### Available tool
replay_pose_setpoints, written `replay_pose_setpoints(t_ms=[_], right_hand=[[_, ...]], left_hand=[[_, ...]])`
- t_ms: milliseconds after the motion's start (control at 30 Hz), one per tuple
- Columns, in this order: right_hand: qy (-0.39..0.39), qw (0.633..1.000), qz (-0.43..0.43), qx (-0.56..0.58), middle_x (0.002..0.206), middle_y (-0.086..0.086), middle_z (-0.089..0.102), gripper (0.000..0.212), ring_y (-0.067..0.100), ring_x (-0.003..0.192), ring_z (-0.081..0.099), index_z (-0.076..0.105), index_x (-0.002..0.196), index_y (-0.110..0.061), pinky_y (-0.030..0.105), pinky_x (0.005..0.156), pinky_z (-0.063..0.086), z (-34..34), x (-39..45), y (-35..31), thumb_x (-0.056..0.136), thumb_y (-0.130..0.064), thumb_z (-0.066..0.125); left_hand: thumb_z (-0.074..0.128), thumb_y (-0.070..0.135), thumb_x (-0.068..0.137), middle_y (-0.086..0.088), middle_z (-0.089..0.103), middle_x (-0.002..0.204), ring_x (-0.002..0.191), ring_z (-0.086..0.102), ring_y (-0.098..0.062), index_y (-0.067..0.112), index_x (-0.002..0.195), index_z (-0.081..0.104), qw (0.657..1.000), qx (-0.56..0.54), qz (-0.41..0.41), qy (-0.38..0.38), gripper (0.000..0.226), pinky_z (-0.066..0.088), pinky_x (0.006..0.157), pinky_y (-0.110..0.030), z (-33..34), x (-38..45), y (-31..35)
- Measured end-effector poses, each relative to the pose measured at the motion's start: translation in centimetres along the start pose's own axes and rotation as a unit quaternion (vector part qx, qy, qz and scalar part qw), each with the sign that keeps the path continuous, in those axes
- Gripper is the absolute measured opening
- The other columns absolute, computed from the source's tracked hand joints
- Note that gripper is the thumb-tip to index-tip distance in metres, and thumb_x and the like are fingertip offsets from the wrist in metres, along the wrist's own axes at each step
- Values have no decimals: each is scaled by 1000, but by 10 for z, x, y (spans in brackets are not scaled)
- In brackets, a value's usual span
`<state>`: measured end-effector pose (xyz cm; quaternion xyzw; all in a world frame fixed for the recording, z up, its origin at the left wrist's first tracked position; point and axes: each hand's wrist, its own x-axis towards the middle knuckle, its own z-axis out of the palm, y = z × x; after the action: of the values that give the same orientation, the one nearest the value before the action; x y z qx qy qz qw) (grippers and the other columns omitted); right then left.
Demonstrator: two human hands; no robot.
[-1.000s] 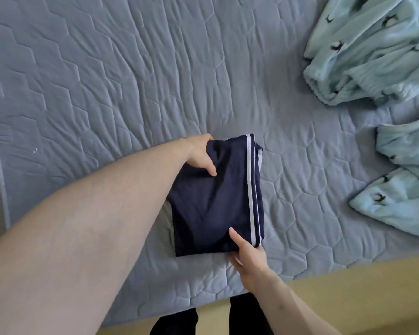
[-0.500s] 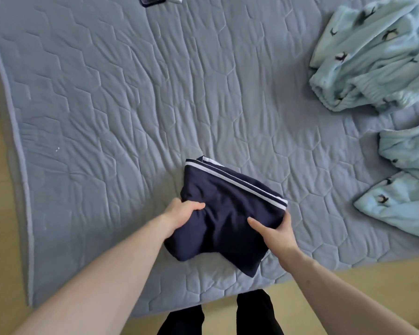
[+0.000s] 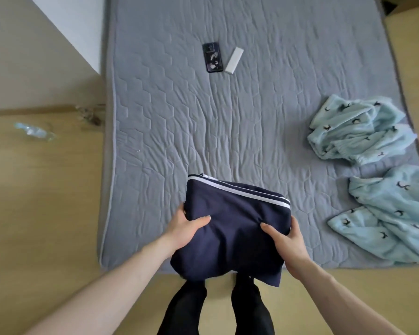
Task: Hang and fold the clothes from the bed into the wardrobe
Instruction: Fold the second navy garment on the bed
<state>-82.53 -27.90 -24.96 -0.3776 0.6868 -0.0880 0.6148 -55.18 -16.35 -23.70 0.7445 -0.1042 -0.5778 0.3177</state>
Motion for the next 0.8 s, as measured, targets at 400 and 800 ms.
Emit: replay_pose_setpoints(t_ms=[400, 800], right_hand=[[-126, 969, -176, -122, 114, -20, 72, 70, -2, 101, 69, 54, 130, -43, 31, 95, 53, 1, -163, -144, 71, -38, 92], [-303, 862, -324, -247, 114, -19, 71, 64, -1, 100, 69, 58, 124, -41, 31, 96, 53, 141, -283, -237, 71, -34, 94]], left_hand=[[71, 33, 91, 47, 40, 142, 132, 41, 18, 62, 148, 26, 965, -58, 201, 159, 78, 35, 105, -4, -63, -243, 56], [58, 7, 102, 28, 51, 148, 137, 48, 3, 51, 155, 32, 891, -173, 245, 340, 74, 37, 120, -33, -146, -405, 18]])
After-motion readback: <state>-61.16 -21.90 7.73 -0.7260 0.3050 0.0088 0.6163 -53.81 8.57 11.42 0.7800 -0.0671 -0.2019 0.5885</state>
